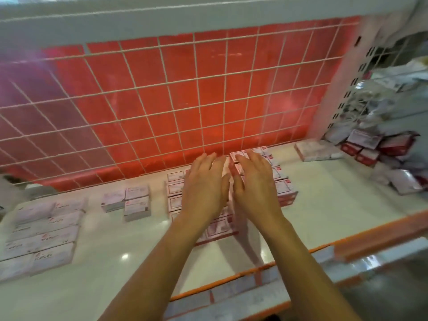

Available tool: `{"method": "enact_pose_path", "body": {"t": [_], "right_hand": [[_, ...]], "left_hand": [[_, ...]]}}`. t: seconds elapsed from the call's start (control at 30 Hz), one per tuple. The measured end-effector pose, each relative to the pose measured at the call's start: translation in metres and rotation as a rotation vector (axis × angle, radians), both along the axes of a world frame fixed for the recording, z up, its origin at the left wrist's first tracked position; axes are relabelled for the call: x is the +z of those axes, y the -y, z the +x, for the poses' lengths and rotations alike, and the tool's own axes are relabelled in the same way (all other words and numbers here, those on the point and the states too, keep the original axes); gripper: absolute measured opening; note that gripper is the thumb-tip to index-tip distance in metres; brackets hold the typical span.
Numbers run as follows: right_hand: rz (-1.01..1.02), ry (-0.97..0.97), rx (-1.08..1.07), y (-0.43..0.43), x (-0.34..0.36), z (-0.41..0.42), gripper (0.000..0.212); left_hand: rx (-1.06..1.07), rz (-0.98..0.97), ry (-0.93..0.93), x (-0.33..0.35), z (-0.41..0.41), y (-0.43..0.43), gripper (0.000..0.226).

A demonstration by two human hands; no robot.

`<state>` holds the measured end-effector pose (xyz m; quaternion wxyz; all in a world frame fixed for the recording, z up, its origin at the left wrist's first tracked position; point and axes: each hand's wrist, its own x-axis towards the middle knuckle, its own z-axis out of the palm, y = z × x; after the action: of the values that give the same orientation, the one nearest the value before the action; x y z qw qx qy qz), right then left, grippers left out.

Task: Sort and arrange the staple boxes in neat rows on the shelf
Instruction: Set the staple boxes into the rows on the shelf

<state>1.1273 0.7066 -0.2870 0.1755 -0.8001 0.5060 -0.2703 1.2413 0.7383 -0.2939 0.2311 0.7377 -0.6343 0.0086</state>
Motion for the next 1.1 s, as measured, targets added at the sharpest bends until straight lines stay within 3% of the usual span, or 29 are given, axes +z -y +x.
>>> {"method": "enact_pose_path", "body": {"t": [0.6, 0.9, 1.1], "right_hand": [[0.097, 0.053, -0.203, 0.109, -0.034, -0.187, 0.049], [0.156, -0.015, -0.210, 0.158, -0.061, -0.216, 0.051], [0.143, -0.133, -0.135, 0.190, -0.073, -0.215, 0.073]], "left_hand": [[-0.234, 0.131, -0.004, -0.012, -0.185, 0.128, 0.050], [-0.121, 0.349, 0.055, -0.036, -0.213, 0.174, 0.063], [-0.088, 0.426, 0.048, -0.052, -0.214, 0.196, 0.062]]}}
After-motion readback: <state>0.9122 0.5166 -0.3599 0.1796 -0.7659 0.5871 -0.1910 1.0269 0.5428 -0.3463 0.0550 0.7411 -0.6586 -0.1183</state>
